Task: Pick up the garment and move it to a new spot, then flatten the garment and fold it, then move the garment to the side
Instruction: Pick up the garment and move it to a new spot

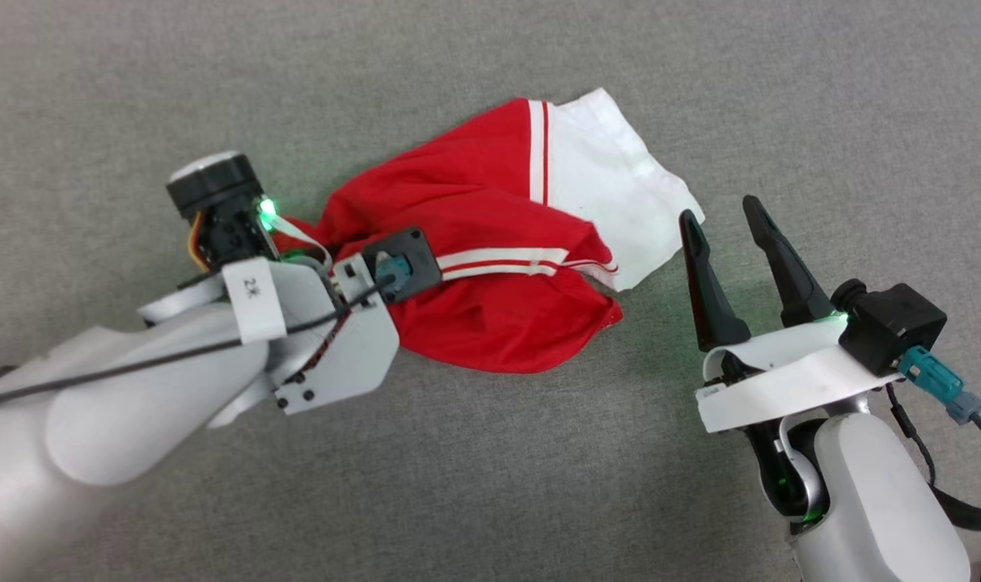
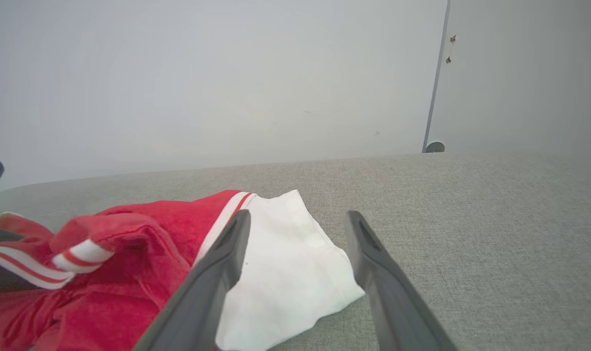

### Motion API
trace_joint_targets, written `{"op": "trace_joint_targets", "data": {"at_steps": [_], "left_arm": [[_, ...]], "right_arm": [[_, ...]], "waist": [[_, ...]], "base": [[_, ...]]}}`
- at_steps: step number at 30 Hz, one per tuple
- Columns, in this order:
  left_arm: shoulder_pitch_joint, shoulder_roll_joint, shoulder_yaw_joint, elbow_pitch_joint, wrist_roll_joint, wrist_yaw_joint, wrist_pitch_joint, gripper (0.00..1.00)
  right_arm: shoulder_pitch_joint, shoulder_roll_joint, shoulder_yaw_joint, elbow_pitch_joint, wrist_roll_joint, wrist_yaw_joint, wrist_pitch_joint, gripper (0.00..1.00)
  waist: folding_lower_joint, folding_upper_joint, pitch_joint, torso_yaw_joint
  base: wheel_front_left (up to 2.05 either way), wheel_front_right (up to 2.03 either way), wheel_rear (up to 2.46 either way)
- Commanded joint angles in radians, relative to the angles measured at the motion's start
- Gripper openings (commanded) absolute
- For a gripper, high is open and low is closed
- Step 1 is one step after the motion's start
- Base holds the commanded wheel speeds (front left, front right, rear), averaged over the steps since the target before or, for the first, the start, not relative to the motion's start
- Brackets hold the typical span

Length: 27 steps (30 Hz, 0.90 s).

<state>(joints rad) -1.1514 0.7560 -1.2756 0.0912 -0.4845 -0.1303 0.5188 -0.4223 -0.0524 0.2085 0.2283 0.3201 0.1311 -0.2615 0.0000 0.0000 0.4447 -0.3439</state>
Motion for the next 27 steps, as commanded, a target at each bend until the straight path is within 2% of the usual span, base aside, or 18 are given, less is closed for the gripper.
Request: {"op": "trace_joint_targets", "data": {"at_steps": [1, 8, 9, 10, 11, 12, 15, 20, 27], "left_arm": [[0.03, 0.001, -0.012, 0.021, -0.006, 0.0, 0.017, 0.0], [0.04, -0.014, -0.024, 0.059, -0.063, 0.0, 0.021, 0.0], [0.037, -0.02, -0.025, 0.066, -0.074, 0.0, 0.011, 0.12], [0.033, -0.025, -0.025, 0.071, -0.088, 0.0, -0.003, 0.36], [0.022, -0.029, -0.025, 0.079, -0.113, 0.0, -0.021, 0.44], [0.013, -0.037, -0.023, 0.089, -0.143, 0.0, -0.039, 1.0], [-0.009, -0.057, -0.022, 0.096, -0.205, -0.003, -0.088, 1.0], [-0.052, -0.079, -0.006, 0.135, -0.334, -0.001, -0.264, 1.0], [-0.006, -0.084, -0.007, 0.177, -0.529, 0.001, -0.468, 1.0]], "right_arm": [[-0.017, 0.002, 0.004, -0.005, 0.01, -0.001, -0.005, 1.0], [-0.019, 0.002, -0.005, -0.007, 0.004, -0.001, -0.005, 1.0], [-0.017, 0.002, -0.008, -0.005, 0.0, -0.001, -0.005, 1.0], [-0.015, 0.003, -0.01, -0.002, -0.005, -0.001, -0.005, 1.0], [-0.015, 0.002, -0.013, 0.0, -0.011, -0.001, -0.005, 1.0], [-0.015, 0.002, -0.017, 0.003, -0.018, -0.001, -0.005, 1.0], [-0.007, 0.002, -0.031, 0.015, -0.048, -0.001, -0.005, 1.0], [0.009, 0.002, -0.054, 0.045, -0.108, -0.001, -0.005, 1.0], [0.036, 0.0, -0.086, 0.091, -0.176, -0.001, -0.005, 1.0]], "waist": [[0.0, 0.0, 0.032, -0.02], [0.0, 0.0, 0.06, -0.035], [0.0, 0.0, 0.059, -0.031], [0.0, 0.0, 0.054, -0.025], [0.0, 0.0, 0.048, -0.019], [0.0, 0.0, 0.04, -0.01], [0.0, 0.0, 0.002, 0.026], [0.0, 0.0, -0.075, 0.107], [0.0, 0.0, -0.184, 0.216]], "base": [[0.0, 0.0, 0.0], [0.0, 0.0, 0.0], [0.0, 0.0, 0.0], [0.0, 0.0, 0.0], [0.0, 0.0, 0.0], [0.0, 0.0, 0.0], [0.0, 0.0, 0.0], [0.0, 0.0, 0.0], [0.0, 0.0, 0.0]]}}
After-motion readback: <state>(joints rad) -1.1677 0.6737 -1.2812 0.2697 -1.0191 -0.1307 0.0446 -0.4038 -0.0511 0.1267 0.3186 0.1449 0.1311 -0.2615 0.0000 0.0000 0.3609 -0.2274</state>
